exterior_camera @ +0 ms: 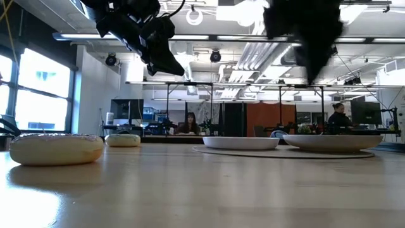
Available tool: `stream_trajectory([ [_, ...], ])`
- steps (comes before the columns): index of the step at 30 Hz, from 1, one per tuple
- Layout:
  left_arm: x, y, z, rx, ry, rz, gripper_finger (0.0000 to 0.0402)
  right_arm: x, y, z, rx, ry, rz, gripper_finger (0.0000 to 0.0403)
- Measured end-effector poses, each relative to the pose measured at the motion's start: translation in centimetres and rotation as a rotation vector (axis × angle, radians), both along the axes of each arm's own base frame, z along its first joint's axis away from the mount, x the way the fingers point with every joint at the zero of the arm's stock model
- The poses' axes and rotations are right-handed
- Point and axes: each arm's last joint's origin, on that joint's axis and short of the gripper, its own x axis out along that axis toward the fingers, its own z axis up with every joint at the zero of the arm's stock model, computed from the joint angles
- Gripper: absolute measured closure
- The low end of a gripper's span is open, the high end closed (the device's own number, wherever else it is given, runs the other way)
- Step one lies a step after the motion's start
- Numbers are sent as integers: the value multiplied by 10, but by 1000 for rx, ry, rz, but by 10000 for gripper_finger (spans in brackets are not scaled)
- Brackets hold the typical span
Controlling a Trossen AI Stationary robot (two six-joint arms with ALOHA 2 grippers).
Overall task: Pick & Place donuts
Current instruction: Put the small yellow donut on the white plate
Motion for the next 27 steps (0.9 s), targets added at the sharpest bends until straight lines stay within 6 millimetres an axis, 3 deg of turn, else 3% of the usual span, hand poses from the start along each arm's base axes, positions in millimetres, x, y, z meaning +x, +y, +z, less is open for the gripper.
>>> stream_trajectory([
  [7, 0, 0, 0, 5, -1, -3, 349, -47, 47, -36, 235, 402, -203, 289],
  [12, 0, 0, 0, 5, -1, -4, 349, -82, 68, -61, 259, 619, -257, 289],
  [19, 0, 0, 0, -5, -1, 2, 349, -117, 75, -97, 280, 721, -161, 289],
  [27, 0, 0, 0, -10, -5, 5, 349, -128, 75, -118, 287, 669, -112, 289],
])
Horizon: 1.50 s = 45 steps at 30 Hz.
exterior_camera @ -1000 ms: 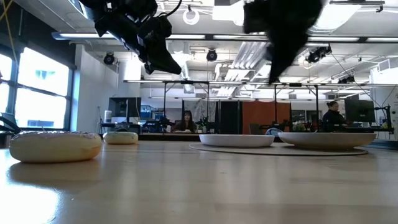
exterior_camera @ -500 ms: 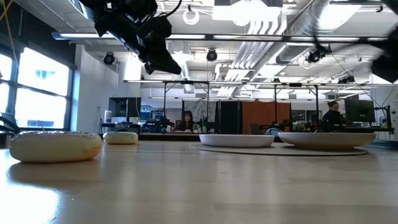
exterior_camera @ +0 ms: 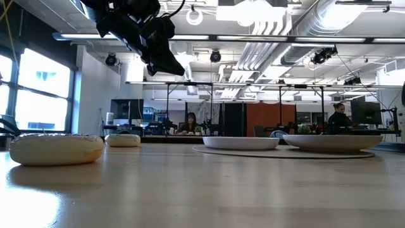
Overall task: Pick & Place donuts
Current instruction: Put the small yellow donut on the white plate
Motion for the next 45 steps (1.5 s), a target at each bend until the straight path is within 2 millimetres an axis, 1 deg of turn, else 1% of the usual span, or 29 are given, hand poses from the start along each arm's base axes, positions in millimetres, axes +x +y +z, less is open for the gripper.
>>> stream_trajectory([
  [2, 0, 0, 0, 0, 0, 0, 349, -1, -2, -2, -31, -15, 3, 290],
  [4, 0, 0, 0, 0, 0, 1, 349, -1, -2, -2, -36, -27, 11, 300],
  [6, 0, 0, 0, 1, 0, 2, 349, 0, -2, -2, -19, -25, 10, 321],
  [10, 0, 0, 0, 1, -1, 2, 349, 2, -2, 2, 34, -27, -5, 383],
  [11, 0, 0, 0, 1, 0, 2, 349, 4, -3, 4, 50, -36, -14, 390],
  [13, 0, 0, 0, 0, -1, 3, 349, 10, -4, 12, 57, -84, -33, 387],
  [15, 0, 0, 0, -3, -2, 5, 349, 21, -5, 24, 45, -192, -39, 378],
  [17, 0, 0, 0, -4, -3, 7, 349, 35, -9, 38, -8, -350, -19, 376],
  [19, 0, 0, 1, -3, -6, 6, 349, 49, -15, 52, -117, -535, 19, 383],
  [21, 0, 0, 1, -1, -10, 7, 349, 64, -24, 66, -311, -727, 57, 392],
  [24, 1, 0, 1, 1, -15, 6, 349, 84, -41, 79, -692, -964, 69, 395],
  [26, 1, 0, 1, 1, -15, 7, 349, 96, -56, 87, -933, -1064, 37, 390],
  [28, 1, 0, 1, 1, -15, 6, 349, 105, -74, 93, -1130, -1090, -3, 382],
  [30, 1, 0, 1, 1, -15, 6, 349, 112, -95, 96, -1244, -1059, -35, 379],
  [31, 1, 0, 1, 1, -15, 6, 349, 114, -106, 96, -1267, -1036, -55, 380],
  [33, 1, 0, 1, 1, -15, 5, 349, 118, -130, 95, -1234, -991, -107, 385],
  [35, 1, 0, 1, 0, -13, 5, 349, 122, -154, 89, -1140, -945, -177, 394],
  [38, 0, 0, 0, -5, 0, 5, 349, 126, -183, 72, -1003, -864, -234, 396],
  [42, 0, 0, -1, -7, 6, 5, 349, 127, -211, 48, -912, -755, -202, 382],
  [45, 0, 0, -1, -8, 8, 5, 349, 126, -224, 38, -896, -707, -211, 379],
])
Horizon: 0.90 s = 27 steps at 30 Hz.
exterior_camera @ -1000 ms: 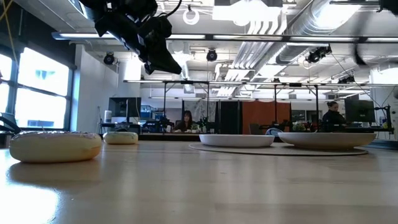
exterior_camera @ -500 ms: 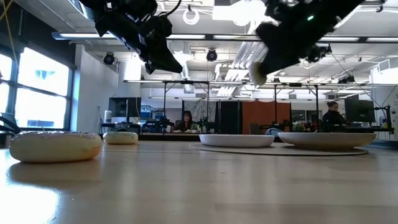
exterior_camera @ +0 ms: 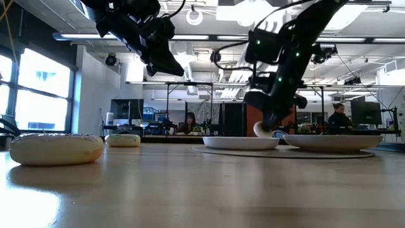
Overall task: Pick & Place donuts
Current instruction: Put the small yellow donut on the white plate
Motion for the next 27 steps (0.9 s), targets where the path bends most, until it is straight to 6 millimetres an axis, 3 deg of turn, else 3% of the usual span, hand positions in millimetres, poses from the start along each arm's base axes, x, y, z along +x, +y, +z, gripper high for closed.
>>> stream_trajectory([
  [8, -1, 0, -1, -2, 14, -1, 349, -3, -13, -2, 22, 9, -9, 372],
  [27, -1, 0, -1, -3, 15, 0, 349, -2, -12, -2, 74, 20, 91, 280],
])
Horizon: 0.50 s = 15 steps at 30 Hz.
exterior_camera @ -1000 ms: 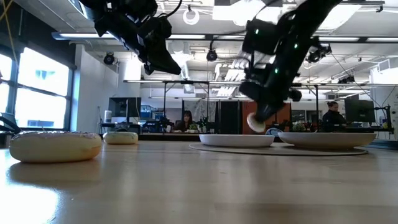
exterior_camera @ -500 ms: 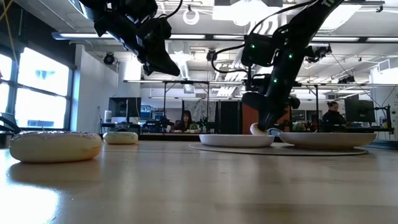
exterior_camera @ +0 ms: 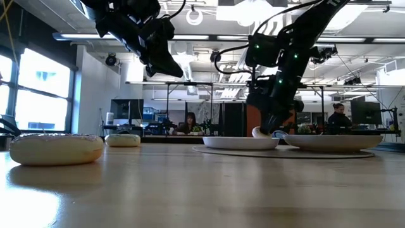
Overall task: Pick & Place donuts
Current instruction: Put the small yellow donut on the white plate
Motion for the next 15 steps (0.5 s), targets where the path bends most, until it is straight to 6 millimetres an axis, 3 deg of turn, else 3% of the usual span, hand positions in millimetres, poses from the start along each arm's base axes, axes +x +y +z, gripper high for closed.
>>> stream_trajectory([
  [4, 4, 1, -4, -5, 7, -1, 349, 0, 1, 0, 24, -8, 11, 279],
  [8, 19, 3, -30, -45, 71, -1, 349, 1, 1, 0, 25, -9, 12, 279],
  [15, 59, 4, -59, -50, -75, -72, 349, -1, 2, 10, 25, -52, 21, 279],
])
